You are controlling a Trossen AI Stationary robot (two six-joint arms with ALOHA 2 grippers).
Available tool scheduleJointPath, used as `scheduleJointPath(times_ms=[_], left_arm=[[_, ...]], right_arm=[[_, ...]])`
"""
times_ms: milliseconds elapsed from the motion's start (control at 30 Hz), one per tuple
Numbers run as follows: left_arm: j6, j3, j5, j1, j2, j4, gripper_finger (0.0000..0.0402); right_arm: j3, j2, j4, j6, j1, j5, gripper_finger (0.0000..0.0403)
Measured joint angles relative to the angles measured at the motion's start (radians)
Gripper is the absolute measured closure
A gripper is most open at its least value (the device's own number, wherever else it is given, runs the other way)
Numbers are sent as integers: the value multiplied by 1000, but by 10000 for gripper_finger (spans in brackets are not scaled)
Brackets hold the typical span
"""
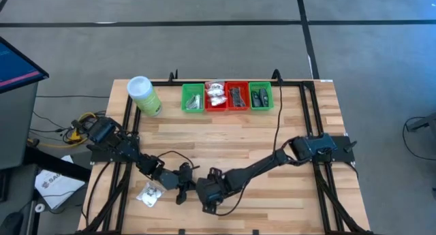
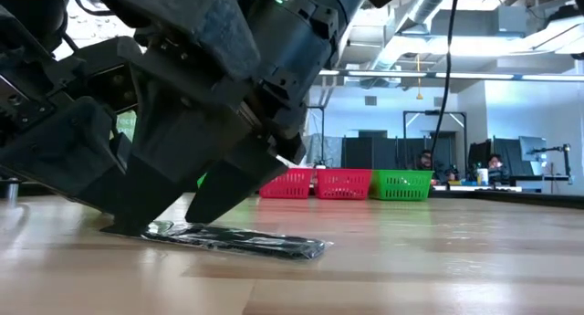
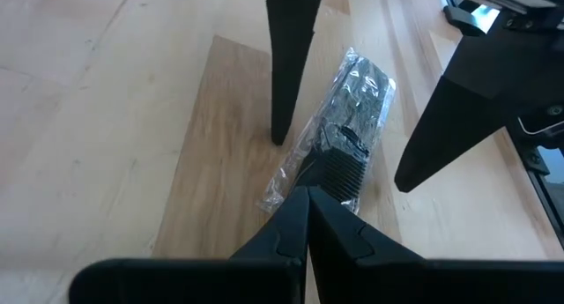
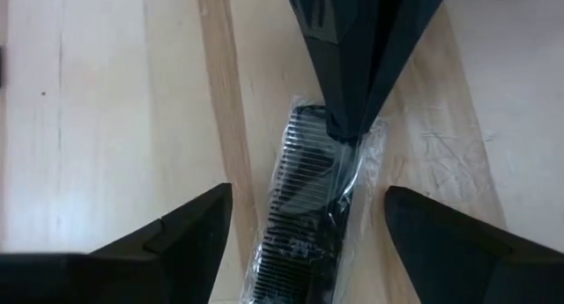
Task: Pick & Place Travel size toiletries
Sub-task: Put the black comb into the right red bin
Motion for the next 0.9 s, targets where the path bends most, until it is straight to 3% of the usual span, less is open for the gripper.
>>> scheduleJointPath(times_ms=[667,800,900], left_arm=[[21,-2,-16,17,-2,37,401],[21,-2,-18,17,-2,40,401],[21,-2,-18,17,-2,42,401]], right_arm=[[4,13,-40,7,13,64,208],[5,13,-47,23,6,63,245],[5,13,-60,33,1,40,295]])
